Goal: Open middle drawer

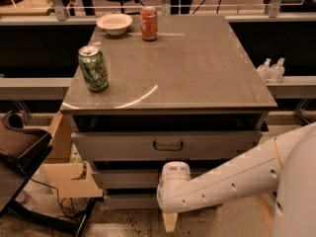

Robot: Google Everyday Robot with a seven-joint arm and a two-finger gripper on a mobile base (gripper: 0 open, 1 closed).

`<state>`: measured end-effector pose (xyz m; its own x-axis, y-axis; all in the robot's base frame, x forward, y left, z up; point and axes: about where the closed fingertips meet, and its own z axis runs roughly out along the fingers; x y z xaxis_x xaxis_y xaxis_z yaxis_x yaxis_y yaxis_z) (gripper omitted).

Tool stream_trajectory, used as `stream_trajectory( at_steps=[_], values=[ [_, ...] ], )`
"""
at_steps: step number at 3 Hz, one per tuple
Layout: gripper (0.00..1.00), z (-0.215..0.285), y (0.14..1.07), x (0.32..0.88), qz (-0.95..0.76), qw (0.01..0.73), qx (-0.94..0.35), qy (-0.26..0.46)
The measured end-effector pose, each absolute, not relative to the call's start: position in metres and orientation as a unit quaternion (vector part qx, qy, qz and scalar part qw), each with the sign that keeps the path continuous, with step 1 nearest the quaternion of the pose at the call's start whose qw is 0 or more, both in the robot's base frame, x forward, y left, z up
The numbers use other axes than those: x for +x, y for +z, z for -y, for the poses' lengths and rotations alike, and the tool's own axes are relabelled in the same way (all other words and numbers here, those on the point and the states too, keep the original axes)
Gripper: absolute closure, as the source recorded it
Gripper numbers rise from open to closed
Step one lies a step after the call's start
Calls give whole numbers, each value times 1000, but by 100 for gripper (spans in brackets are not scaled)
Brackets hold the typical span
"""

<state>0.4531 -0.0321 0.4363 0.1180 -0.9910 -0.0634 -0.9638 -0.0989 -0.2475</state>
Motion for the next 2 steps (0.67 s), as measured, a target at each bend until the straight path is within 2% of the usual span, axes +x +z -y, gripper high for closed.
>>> stream_trajectory(
  at_steps=[2],
  values=[
    [0,39,427,458,-668,95,-736,-57]
  ],
)
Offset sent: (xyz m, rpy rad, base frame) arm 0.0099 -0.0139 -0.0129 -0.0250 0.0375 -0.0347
